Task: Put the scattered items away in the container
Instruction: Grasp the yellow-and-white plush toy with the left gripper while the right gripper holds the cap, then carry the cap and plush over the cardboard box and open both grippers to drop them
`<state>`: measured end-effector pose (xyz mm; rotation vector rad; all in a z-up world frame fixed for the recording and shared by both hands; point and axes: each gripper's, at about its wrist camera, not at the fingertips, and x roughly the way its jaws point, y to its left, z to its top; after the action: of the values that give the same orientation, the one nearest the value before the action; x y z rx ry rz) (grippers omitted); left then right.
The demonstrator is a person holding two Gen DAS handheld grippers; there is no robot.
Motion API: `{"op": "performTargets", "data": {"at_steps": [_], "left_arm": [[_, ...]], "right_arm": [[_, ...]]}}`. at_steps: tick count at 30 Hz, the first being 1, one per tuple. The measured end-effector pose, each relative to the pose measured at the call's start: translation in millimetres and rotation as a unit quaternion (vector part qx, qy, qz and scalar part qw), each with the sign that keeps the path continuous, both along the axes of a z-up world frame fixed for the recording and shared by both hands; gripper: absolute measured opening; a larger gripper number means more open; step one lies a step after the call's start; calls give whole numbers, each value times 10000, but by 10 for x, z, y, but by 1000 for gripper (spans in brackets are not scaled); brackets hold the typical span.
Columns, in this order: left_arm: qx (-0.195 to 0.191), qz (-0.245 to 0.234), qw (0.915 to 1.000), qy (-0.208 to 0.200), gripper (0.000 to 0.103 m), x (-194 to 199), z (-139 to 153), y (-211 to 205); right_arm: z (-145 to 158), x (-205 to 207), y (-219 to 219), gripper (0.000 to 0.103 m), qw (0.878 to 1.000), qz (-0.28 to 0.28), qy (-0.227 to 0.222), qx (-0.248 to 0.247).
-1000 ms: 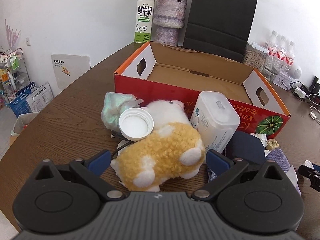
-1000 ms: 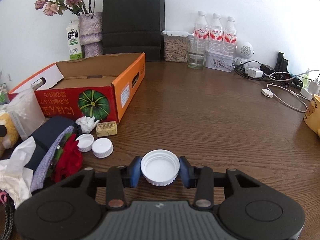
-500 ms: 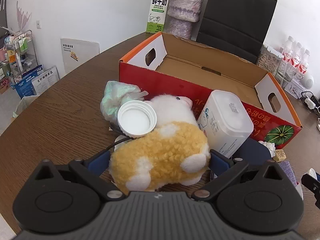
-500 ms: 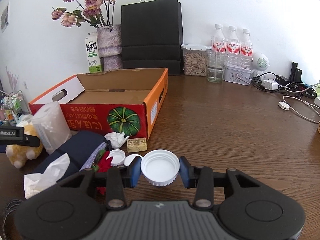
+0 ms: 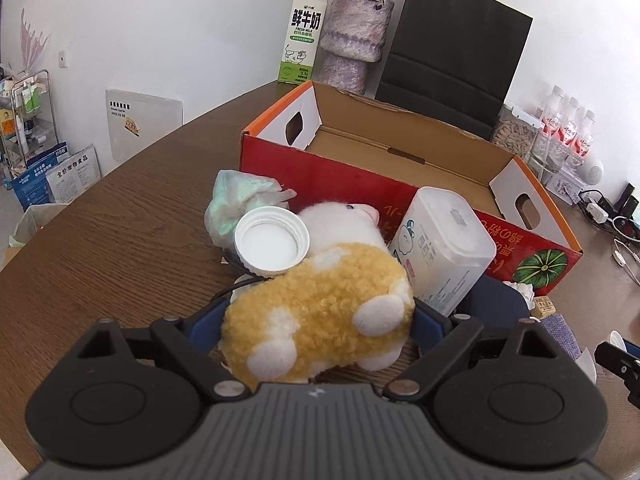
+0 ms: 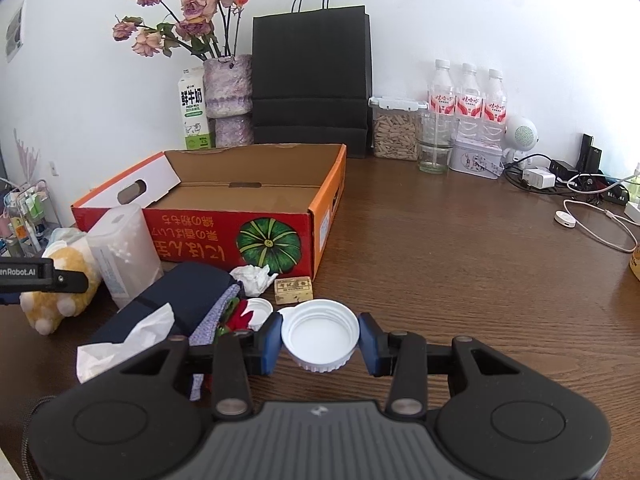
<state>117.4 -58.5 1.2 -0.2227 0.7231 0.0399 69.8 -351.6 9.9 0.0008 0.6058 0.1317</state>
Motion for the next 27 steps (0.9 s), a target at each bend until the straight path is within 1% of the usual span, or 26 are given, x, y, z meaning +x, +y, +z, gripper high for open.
{"op": "performTargets", "data": {"at_steps": [3,9,20,23,27], "left_arm": [[-18,-43,9999,-135,93,-76,35,47],[137,-221,9985,-490,90,-208,125,116],[266,-537,9911,-1185,89,-388,316,228],[320,-639,9880,-1367,89,-357,398,240],[392,-748,9834,-1603,89,-211,515,207]], "right_arm": [[59,-41,57,39,10000,-4,-69,-40],[180,-96,192,39,9998,1,-206,-85],[392,-108,455,39,9987,29,-460,-197],[460,-52,511,39,9983,12,-557,-167],[568,107,607,39,9973,16,-736,-60]]}}
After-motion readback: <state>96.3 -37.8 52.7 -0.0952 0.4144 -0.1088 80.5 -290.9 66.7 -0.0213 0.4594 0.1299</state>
